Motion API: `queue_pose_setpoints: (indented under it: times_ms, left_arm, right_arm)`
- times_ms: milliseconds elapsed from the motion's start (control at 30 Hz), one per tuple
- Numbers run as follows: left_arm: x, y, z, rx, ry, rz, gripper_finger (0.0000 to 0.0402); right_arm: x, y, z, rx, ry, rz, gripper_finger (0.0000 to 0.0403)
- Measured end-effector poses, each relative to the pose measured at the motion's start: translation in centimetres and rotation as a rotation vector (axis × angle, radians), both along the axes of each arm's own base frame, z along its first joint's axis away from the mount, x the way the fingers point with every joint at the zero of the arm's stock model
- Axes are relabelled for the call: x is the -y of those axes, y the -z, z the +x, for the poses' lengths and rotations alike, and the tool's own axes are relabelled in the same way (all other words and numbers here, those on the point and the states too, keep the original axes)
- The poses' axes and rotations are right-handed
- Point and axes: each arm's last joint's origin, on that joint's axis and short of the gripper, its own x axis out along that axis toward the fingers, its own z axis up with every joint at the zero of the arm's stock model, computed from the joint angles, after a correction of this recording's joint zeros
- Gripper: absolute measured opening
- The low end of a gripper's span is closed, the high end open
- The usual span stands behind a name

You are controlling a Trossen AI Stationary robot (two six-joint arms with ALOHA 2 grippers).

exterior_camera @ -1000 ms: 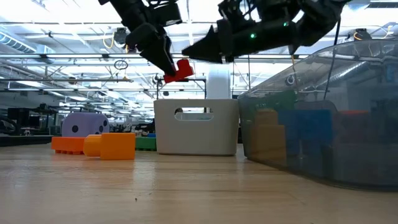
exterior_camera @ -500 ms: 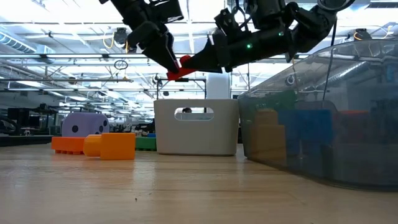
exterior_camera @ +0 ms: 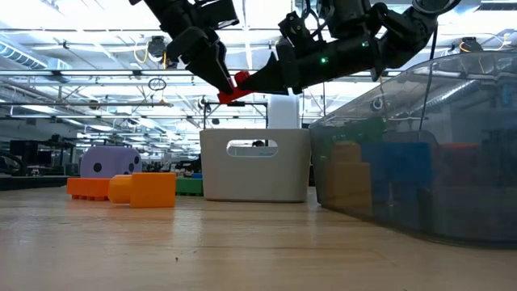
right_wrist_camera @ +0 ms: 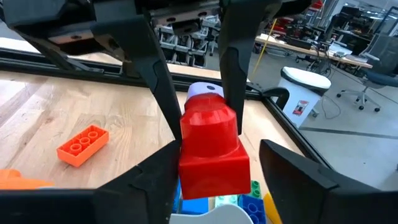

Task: Pick & Place Toys
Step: Put the red game piece into the black bin

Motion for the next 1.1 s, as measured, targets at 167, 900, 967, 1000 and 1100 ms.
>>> queue_pose_setpoints:
  times_ms: [167, 900, 967, 1000, 1100]
  left_arm:
    - [0.0, -0.1, 0.1, 0.008, 0.000, 0.000, 0.0147]
    - [-0.1, -2.4, 0.0, 0.011, -0.032, 0.037, 0.0253]
    - [-0.1, -3.8, -0.2, -0.008, -0.036, 0.038, 0.0254]
    - [-0.1, -4.4, -0.4, -0.019, -0.039, 0.036, 0.0254]
    - [-0.1, -6.2, -0.9, -0.035, -0.062, 0.029, 0.0255]
  right_arm:
    - [0.0, 0.2, 0.0, -0.022, 0.000, 0.001, 0.0169]
    - [0.0, -0.1, -0.1, -0.019, 0.002, -0.042, 0.0133]
    - [0.0, -0.6, -0.3, -0.013, 0.003, -0.057, 0.0134]
    - [0.0, -0.9, -0.5, -0.017, 0.002, -0.059, 0.0134]
    - [0.0, -2.2, -1.4, -0.034, 0.002, -0.059, 0.0134]
